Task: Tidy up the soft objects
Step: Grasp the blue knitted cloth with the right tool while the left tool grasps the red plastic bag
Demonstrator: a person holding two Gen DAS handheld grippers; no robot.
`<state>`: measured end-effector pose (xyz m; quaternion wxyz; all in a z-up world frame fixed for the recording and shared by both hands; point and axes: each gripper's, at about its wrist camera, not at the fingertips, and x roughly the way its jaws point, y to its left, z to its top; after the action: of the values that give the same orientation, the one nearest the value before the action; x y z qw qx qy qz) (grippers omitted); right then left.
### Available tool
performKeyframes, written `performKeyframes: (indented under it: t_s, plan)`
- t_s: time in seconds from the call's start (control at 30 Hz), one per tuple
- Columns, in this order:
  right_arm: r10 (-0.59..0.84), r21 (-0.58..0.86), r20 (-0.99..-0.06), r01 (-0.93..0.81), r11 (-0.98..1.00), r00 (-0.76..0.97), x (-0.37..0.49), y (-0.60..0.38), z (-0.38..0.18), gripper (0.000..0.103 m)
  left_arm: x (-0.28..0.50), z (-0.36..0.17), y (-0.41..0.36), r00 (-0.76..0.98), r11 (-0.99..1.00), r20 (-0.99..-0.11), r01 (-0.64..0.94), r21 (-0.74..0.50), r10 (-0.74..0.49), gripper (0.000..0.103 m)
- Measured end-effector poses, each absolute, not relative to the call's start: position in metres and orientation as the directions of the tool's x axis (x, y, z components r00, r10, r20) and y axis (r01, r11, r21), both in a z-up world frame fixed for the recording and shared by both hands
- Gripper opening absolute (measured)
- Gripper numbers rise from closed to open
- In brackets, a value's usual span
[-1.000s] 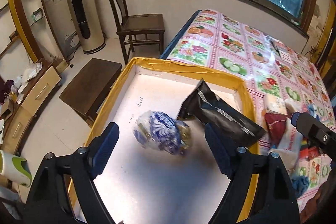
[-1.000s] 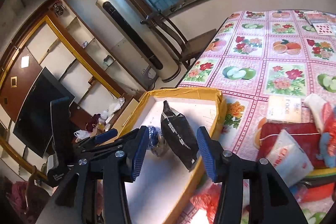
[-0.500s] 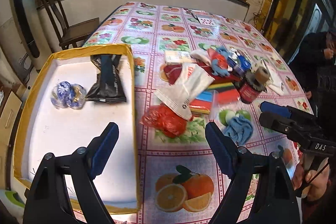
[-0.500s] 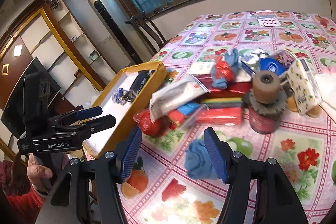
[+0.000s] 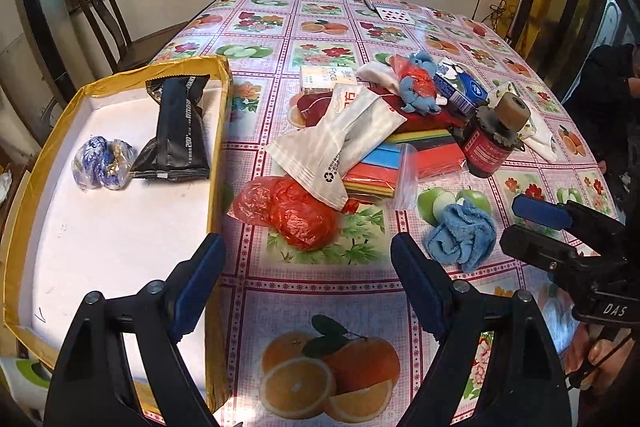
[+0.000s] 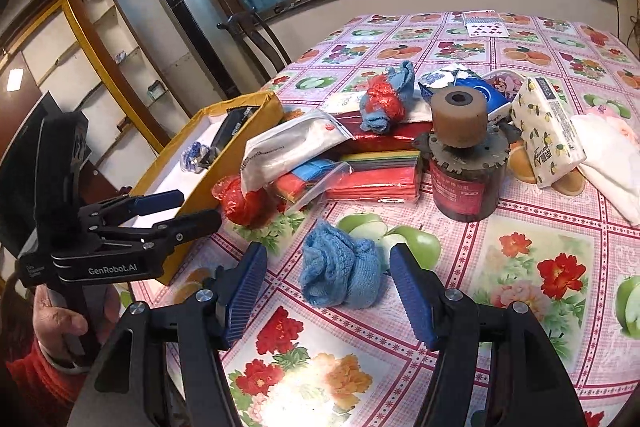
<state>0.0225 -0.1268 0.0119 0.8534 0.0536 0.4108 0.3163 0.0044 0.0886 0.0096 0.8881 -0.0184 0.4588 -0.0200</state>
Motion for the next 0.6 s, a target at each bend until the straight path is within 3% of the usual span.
performKeyframes:
  t_s: [0.33,0.6]
  plan:
    - [0.528,0.271,-0.714,-0.513,0.814,0.460,0.024,-0.117,0.002,0.066,0.016,-0.004,0.087,0.568,0.996,-0.818,0.065,-0.067,-0.092,0.085]
    - [0.494,0.214,-0.744,-0.541,0.814,0.450,0.027,-0.101,-0.004,0.067,0.026,-0.008,0.089,0.564,1.000,-0.825,-0.001,-0.013,-0.010,0.085]
